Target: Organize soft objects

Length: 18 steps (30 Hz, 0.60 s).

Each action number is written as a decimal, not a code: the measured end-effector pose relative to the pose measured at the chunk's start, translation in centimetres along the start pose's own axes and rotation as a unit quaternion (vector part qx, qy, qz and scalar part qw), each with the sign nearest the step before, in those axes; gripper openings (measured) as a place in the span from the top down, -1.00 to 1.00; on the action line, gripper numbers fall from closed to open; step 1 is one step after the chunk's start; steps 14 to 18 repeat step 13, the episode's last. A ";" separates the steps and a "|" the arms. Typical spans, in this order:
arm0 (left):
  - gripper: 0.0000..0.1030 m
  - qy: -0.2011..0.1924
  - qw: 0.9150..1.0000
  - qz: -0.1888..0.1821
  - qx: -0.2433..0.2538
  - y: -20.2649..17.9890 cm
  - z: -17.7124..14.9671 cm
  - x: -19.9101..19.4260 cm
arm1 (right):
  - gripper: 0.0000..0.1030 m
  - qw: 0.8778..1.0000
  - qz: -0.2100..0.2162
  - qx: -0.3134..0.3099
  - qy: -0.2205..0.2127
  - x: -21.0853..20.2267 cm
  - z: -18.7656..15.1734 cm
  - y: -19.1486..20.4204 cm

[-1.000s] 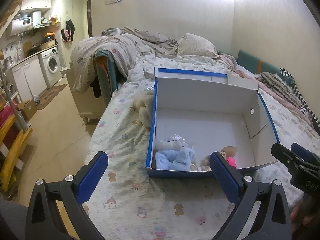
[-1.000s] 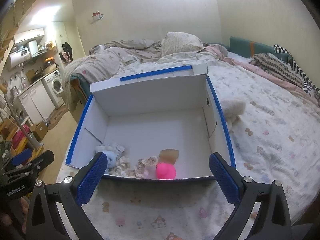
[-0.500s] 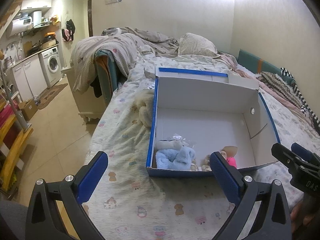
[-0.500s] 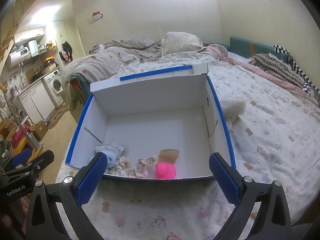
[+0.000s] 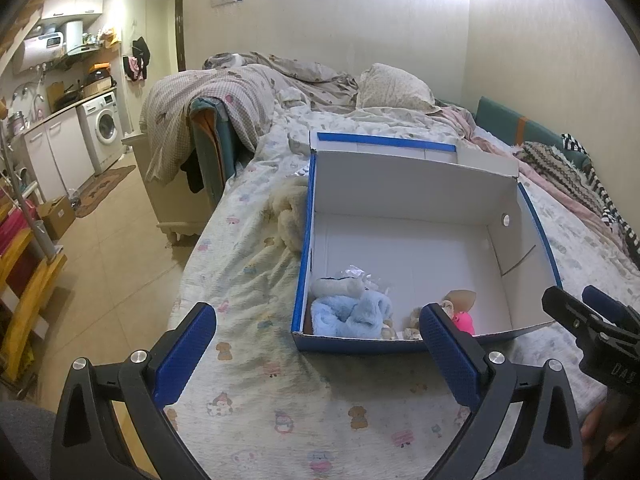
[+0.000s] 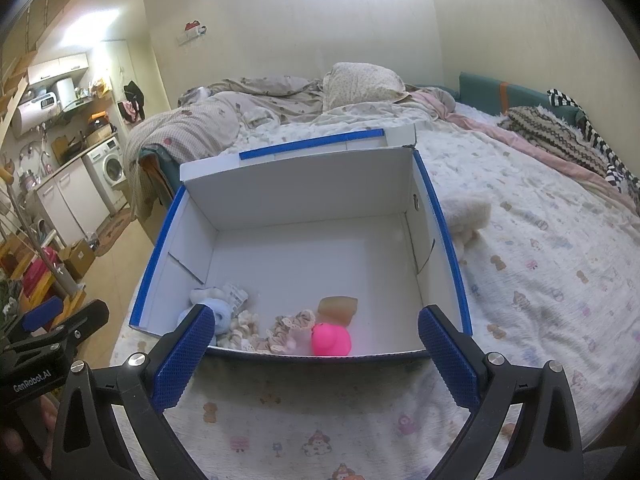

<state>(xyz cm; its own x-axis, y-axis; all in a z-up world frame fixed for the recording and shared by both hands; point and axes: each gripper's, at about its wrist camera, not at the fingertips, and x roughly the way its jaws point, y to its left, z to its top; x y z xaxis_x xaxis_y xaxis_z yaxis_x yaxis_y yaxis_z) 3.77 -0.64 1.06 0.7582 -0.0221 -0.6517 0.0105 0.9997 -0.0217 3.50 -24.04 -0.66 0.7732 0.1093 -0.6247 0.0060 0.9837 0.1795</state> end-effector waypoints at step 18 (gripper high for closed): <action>-0.97 0.003 1.000 0.000 0.002 0.0 0.0 0.1 | -1.00 1.000 0.000 0.000 0.000 0.0 0.0 0.0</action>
